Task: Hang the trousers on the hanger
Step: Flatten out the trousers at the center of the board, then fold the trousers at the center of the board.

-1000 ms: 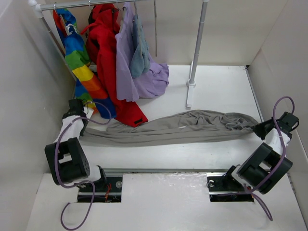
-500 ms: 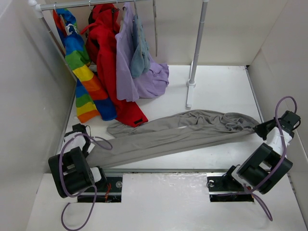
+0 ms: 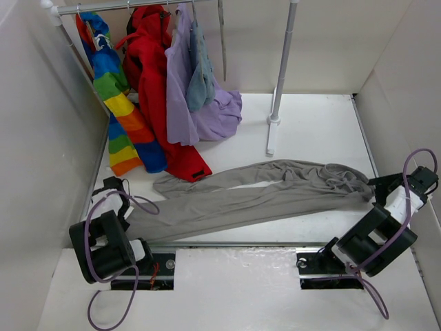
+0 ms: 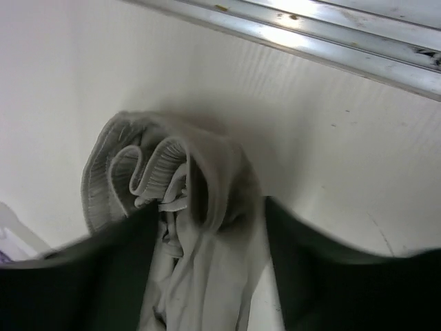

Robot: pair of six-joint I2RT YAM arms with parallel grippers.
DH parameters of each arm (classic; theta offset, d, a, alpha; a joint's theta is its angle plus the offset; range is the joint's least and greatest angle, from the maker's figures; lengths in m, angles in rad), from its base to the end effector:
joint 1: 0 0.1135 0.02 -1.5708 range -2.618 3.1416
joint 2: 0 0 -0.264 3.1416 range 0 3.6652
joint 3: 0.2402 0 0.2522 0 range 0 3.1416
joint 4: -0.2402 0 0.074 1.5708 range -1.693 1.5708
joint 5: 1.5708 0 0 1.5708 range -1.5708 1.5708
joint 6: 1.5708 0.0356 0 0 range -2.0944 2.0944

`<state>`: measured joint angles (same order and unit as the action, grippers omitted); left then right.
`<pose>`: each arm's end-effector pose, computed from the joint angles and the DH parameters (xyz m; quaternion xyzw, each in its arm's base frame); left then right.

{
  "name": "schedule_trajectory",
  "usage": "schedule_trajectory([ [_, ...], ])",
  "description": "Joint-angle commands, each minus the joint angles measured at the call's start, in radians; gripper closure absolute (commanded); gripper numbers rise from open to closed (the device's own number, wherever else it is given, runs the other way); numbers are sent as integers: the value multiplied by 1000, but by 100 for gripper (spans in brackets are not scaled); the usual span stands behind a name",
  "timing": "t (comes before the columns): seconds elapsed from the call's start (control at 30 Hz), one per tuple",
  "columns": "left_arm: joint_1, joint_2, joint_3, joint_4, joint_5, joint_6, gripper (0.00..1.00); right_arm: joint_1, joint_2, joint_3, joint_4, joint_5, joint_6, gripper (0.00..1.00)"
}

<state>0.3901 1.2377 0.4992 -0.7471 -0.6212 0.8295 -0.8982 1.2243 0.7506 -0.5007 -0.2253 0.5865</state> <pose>0.1438 0.0815 0.1399 -0.1946 -0.9313 -0.2735 0.1416 0.1537 -0.1802 0.2135 0.6178 0.7222 0.0608 0.3051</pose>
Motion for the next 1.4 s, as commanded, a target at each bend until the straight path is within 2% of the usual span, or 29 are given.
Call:
schedule_trajectory([
  [0.0, 6, 0, 4, -55, -35, 5, 35, -7, -17, 15, -22, 76, 6, 22],
  [0.07, 6, -9, 22, -64, -49, 5, 33, -7, -31, 27, -32, 96, 6, 8],
  [0.23, 6, 2, 249, -152, 44, -41, 33, 13, -42, 64, -22, 89, -51, 6],
  [0.27, 6, 2, 337, -161, 87, -41, 33, 31, -42, 64, -12, 80, -66, 7],
  [0.37, 6, 42, 467, -161, 162, -73, 33, 174, -62, 107, -2, 138, -128, 10],
  [0.4, -19, 52, 493, -161, 182, -84, 33, 268, -75, 121, -2, 202, -143, 10],
  [0.47, -52, 52, 538, -170, 245, -95, 33, 353, -88, 157, 7, 245, -168, 11],
  [0.57, -76, 40, 611, -170, 469, -60, 35, 471, -60, 200, 17, 256, -203, 16],
  [0.6, -76, 31, 611, -150, 574, -43, 36, 499, -42, 213, 17, 247, -215, 17],
  [0.73, -134, 42, 587, -86, 713, -78, 37, 649, 107, 295, -12, 302, -281, 18],
  [0.83, -236, 51, 550, -19, 761, -157, 37, 697, 222, 331, -12, 273, -281, 26],
  [1.0, -399, 51, 440, 147, 715, -289, 33, 743, 314, 342, -22, 251, -280, 29],
  [1.2, -522, 117, 351, 300, 647, -300, 32, 766, 386, 342, -22, 274, -292, 27],
  [1.33, -588, 183, 328, 377, 614, -309, 32, 777, 443, 342, -13, 274, -292, 36],
  [1.37, -602, 193, 328, 388, 614, -309, 31, 777, 455, 342, -4, 283, -283, 47],
])
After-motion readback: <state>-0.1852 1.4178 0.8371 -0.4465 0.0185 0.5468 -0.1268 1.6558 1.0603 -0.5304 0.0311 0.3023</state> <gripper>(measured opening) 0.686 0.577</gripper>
